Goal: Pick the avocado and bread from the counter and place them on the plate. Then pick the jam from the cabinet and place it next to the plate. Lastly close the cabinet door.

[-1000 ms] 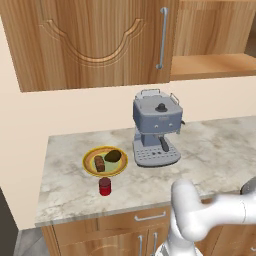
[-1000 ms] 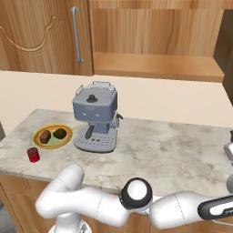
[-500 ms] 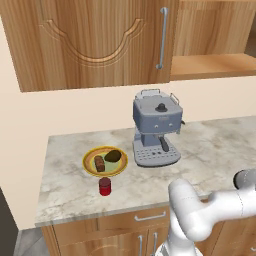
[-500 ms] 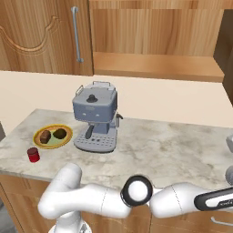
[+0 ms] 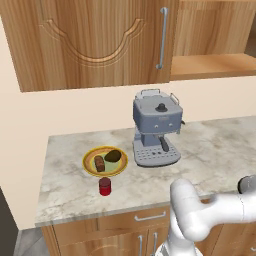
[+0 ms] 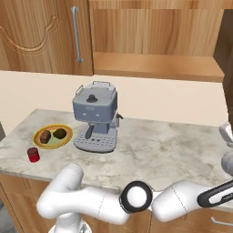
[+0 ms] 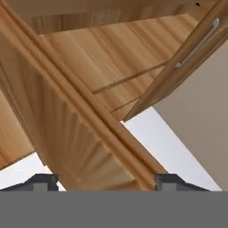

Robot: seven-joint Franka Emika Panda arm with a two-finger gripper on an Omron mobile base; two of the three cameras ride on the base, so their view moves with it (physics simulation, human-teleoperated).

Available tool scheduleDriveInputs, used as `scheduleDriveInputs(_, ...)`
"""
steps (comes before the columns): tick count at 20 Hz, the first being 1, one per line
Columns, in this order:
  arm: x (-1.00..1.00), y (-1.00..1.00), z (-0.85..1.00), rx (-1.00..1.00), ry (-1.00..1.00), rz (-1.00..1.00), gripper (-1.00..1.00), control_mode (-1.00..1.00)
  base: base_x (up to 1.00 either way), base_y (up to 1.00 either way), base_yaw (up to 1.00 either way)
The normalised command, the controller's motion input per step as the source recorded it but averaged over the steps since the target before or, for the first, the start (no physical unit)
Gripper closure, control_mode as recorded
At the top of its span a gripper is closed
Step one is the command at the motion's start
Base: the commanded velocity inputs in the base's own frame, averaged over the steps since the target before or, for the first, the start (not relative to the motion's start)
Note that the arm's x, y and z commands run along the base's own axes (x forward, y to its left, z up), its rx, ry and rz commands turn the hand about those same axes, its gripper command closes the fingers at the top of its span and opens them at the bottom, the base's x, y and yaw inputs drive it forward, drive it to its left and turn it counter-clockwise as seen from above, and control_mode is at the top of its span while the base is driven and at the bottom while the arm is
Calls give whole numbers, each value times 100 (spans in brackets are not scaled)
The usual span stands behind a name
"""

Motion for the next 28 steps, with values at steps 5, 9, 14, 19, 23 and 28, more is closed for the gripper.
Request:
scheduleDriveInputs(5, -65, 100, 45, -42, -39, 11, -100, -100, 0, 0, 0)
scheduleDriveInputs(9, -31, 100, 79, -39, -19, 10, -100, -100, 0, 0, 0)
scheduleDriveInputs(14, -9, 100, 94, -34, -4, 3, -100, -100, 0, 0, 0)
scheduleDriveInputs(19, 0, 100, 88, -42, 0, -2, -100, -100, 0, 0, 0)
scheduleDriveInputs(23, 0, 100, 84, -61, 4, -3, -100, -100, 0, 0, 0)
scheduleDriveInputs(28, 24, 100, 93, -75, 26, 0, -100, -100, 0, 0, 0)
